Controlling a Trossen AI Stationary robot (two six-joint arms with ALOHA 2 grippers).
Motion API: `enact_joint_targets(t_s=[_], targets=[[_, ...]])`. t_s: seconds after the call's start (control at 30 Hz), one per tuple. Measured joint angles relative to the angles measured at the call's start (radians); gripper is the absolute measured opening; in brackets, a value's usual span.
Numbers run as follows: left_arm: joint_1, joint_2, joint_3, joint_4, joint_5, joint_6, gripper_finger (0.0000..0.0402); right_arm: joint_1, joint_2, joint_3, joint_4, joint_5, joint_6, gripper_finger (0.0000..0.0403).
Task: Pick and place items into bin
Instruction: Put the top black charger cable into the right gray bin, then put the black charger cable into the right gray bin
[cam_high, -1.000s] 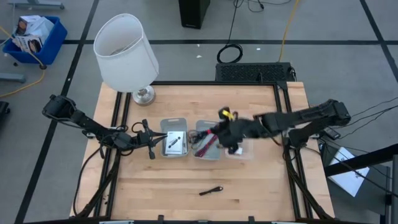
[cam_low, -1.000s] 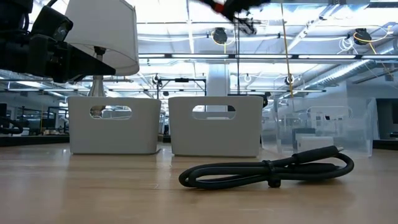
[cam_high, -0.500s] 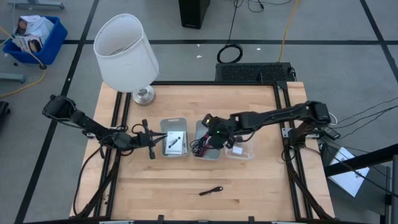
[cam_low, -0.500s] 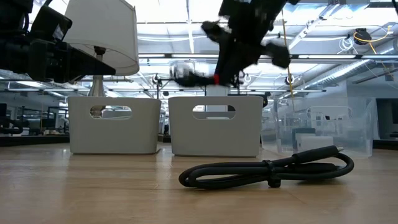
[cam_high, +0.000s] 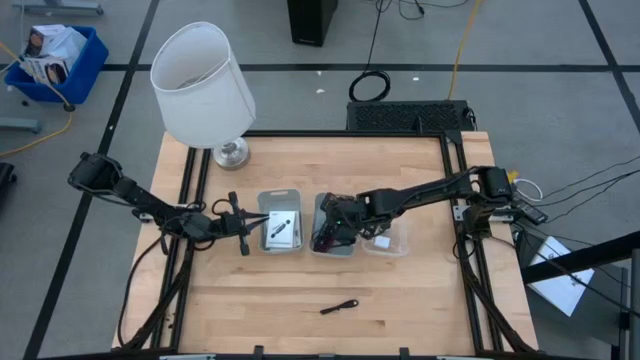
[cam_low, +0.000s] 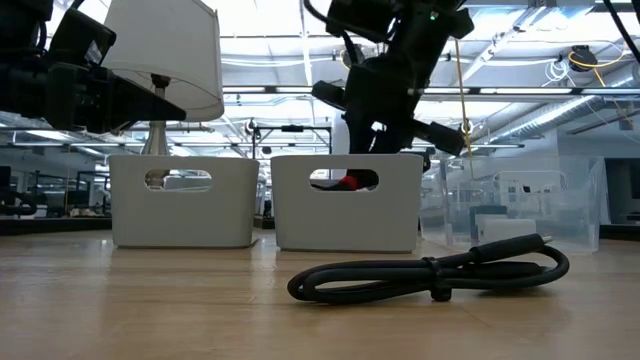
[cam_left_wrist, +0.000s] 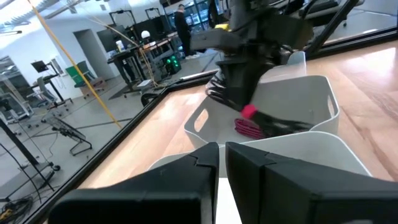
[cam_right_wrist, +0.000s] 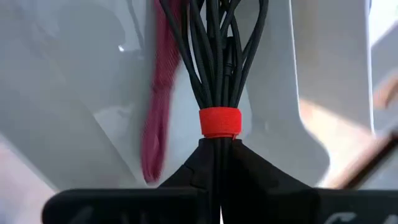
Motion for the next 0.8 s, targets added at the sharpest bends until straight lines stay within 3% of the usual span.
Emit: enact_joint_targets(t_s=[0.2,0.67,0.8], targets=[[0.0,0.0,0.0,0.0,0.0,0.0,0.0037,0.007,0.0,0.0,0.0,-0.09,0.054,0.0026],[0.0,0.0,0.0,0.0,0.0,-0.008,0.0037,0.012,0.0,0.0,0.005,-0.081,0.096,0.0077],[0.0,0.0,0.0,0.0,0.0,-0.02,0.0037,0.026,0.0,0.0,0.022,0.002,0.105,0.0094]])
